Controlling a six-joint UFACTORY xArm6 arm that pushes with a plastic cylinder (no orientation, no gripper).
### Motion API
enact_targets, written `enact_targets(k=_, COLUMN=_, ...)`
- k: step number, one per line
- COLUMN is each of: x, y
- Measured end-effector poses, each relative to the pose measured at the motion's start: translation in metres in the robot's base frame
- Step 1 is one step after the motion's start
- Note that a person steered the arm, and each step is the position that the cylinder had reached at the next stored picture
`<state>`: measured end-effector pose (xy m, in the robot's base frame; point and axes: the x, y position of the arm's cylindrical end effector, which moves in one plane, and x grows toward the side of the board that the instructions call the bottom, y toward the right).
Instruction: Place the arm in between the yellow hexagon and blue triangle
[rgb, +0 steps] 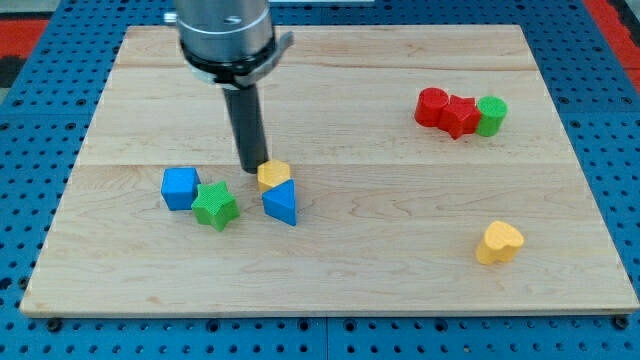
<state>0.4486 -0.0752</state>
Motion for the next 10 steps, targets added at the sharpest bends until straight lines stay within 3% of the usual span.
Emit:
enact_targets(k=1, x=0.022, y=-0.047)
enact_targets(k=2, x=0.04, y=-0.004)
enact_targets(k=4, x=-0.029, y=0.138)
enact_targets(k=5, x=-0.05, y=0.152)
enact_targets(k=6, x=-0.011, y=0.129)
enact_targets(k=7, x=-0.011, y=0.083)
enact_targets(k=10, x=-0.011, y=0.092)
